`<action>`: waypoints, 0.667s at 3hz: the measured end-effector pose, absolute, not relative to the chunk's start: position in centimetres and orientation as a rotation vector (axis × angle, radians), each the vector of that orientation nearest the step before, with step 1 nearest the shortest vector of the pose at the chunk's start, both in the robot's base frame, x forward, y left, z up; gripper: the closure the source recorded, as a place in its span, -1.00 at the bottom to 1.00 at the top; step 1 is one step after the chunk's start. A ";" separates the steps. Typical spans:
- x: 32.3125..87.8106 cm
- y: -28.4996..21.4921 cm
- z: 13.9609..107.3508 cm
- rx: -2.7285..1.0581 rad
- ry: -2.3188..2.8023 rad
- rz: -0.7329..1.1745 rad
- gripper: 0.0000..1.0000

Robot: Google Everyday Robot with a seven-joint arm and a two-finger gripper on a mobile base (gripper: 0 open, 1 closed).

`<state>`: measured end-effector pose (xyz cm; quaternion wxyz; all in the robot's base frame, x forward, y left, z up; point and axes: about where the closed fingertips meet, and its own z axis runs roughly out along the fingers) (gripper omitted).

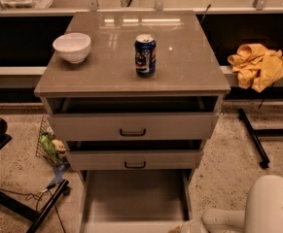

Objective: Open bottom drawer

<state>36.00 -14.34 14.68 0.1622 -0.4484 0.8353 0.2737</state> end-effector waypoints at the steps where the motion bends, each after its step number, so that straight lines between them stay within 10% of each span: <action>1: 36.5 -14.3 15.1 -1.280 2.383 0.781 0.52; 2: 36.3 -14.1 15.1 -1.280 2.383 0.785 0.06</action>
Offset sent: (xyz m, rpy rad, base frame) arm 0.0046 0.0005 0.0044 0.0000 0.0000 0.0000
